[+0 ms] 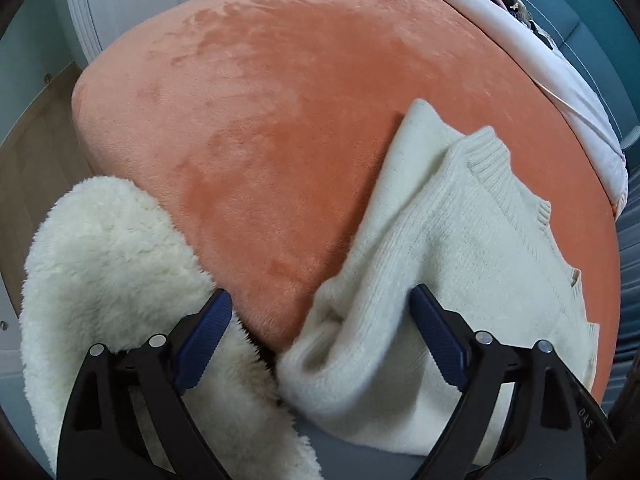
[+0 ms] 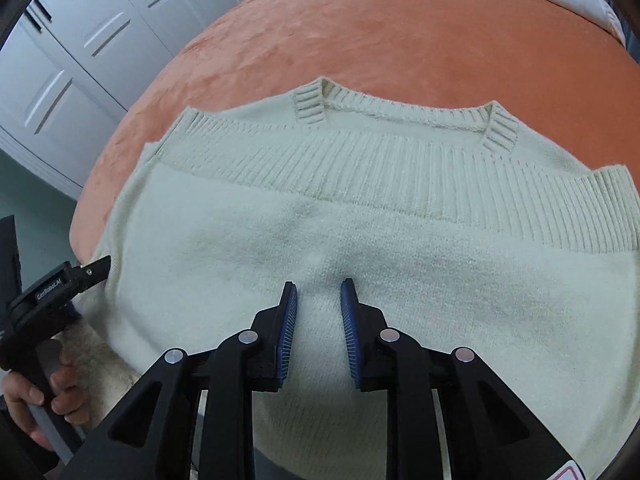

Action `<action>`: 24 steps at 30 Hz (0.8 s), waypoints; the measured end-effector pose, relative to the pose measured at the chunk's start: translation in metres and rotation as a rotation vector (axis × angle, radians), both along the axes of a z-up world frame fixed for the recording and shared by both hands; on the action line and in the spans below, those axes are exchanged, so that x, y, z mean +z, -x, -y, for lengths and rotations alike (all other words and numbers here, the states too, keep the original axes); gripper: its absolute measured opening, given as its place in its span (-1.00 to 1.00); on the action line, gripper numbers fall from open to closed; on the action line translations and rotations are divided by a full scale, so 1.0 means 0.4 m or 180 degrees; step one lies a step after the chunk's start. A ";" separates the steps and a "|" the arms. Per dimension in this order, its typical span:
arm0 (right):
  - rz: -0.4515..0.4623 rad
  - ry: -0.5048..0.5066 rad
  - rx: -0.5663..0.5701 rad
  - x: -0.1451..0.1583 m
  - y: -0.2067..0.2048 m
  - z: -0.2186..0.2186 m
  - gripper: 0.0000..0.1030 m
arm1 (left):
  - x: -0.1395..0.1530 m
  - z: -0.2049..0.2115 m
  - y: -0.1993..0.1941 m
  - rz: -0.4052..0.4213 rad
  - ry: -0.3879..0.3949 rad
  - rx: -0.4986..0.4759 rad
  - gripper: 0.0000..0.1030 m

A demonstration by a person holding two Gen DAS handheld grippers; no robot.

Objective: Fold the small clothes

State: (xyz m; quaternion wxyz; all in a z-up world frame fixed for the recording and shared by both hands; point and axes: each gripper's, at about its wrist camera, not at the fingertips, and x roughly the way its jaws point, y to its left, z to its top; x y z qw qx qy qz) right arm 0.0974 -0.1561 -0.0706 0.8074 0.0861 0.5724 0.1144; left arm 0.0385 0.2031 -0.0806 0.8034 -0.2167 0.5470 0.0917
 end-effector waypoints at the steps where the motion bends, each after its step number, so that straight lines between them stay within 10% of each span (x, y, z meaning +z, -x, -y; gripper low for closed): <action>1: -0.0015 0.0045 0.0028 0.001 -0.003 -0.008 -0.61 | -0.001 0.000 -0.011 0.0013 0.0083 -0.0015 0.54; 6: 0.0008 0.0034 0.0051 -0.009 -0.011 -0.040 -0.56 | 0.024 -0.001 -0.021 0.0029 0.0442 -0.0044 -0.46; 16: 0.0184 -0.0719 -0.0622 0.073 0.102 0.160 -0.36 | 0.408 0.299 0.026 0.1139 0.0353 -0.1230 -0.62; 18: 0.0293 -0.0742 -0.0829 0.099 0.154 0.239 -0.31 | 0.457 0.396 0.043 0.1324 0.0477 -0.1622 -0.93; 24: 0.0426 -0.0660 -0.1400 0.120 0.275 0.424 -0.13 | 0.372 0.747 0.098 0.1017 0.0251 -0.2862 -1.00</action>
